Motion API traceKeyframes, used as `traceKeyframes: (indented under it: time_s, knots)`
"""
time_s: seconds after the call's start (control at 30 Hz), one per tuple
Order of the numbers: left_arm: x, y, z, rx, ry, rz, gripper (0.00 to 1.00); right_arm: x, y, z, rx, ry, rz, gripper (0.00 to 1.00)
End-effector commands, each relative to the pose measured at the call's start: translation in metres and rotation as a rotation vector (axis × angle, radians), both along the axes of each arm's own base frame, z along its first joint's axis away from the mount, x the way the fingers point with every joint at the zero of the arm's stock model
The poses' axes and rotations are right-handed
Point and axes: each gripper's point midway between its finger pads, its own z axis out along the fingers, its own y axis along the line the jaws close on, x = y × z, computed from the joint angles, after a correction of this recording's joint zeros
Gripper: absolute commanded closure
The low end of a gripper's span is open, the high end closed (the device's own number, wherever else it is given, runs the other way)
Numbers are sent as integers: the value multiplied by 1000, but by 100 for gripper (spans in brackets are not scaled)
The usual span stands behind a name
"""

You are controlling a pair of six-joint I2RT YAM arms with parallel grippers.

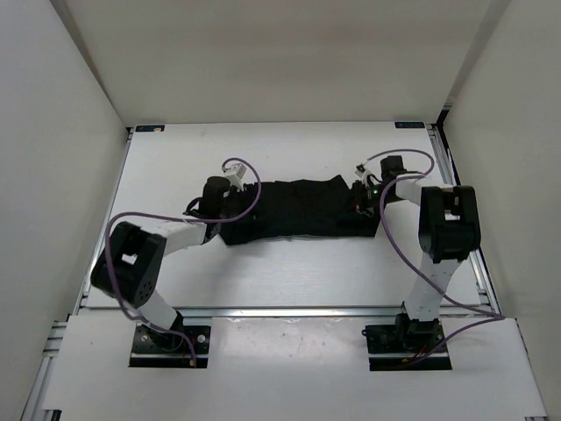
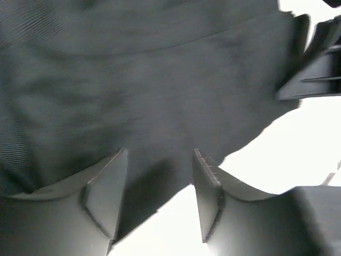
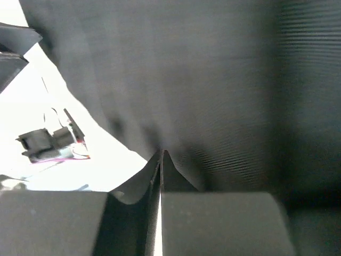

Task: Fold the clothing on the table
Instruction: Fold the skirt

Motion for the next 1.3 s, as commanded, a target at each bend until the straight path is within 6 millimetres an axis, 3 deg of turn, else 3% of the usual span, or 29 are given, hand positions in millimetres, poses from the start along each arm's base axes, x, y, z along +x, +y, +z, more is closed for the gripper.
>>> traceKeyframes:
  time_s: [0.0,0.07,0.13,0.17,0.27,0.33,0.37,0.57,0.67,0.8,0.97,1.13,1.17,1.27]
  knots:
    - [-4,-35,95,-107,-235,-56,44,2,37,66,36,-315,145,100]
    - [-15,-54,114,-147,-254,-126,54,-17,66,85,123,-335,230,100]
    - [-24,-70,109,-173,-233,-166,67,-29,88,89,203,-301,285,100]
    - [-25,-68,96,-165,-214,-163,71,-33,99,96,248,-292,312,100]
    - [-31,-53,56,-165,-112,-119,92,-34,123,79,276,-220,368,100]
    - [-34,-26,26,-148,-52,-51,95,-29,129,67,273,-181,358,100]
    - [-32,-21,24,-146,-67,-31,97,-30,133,65,277,-161,360,100]
    - [-21,14,-10,-106,14,124,100,-11,128,0,112,-5,256,100]
    - [-15,26,-25,-155,98,218,100,-3,120,-15,22,17,220,100]
    - [-11,30,-28,-186,132,250,100,-3,106,-30,-101,36,187,100]
    - [-15,41,-26,-185,124,285,100,-20,66,-50,-179,122,150,100]
    - [-10,55,-23,-173,120,315,100,-22,20,-38,-86,165,47,100]
    - [-10,56,-22,-169,121,317,100,-31,19,-34,-44,179,61,100]
    - [-6,56,-7,-171,81,305,100,-26,9,-8,84,93,76,100]
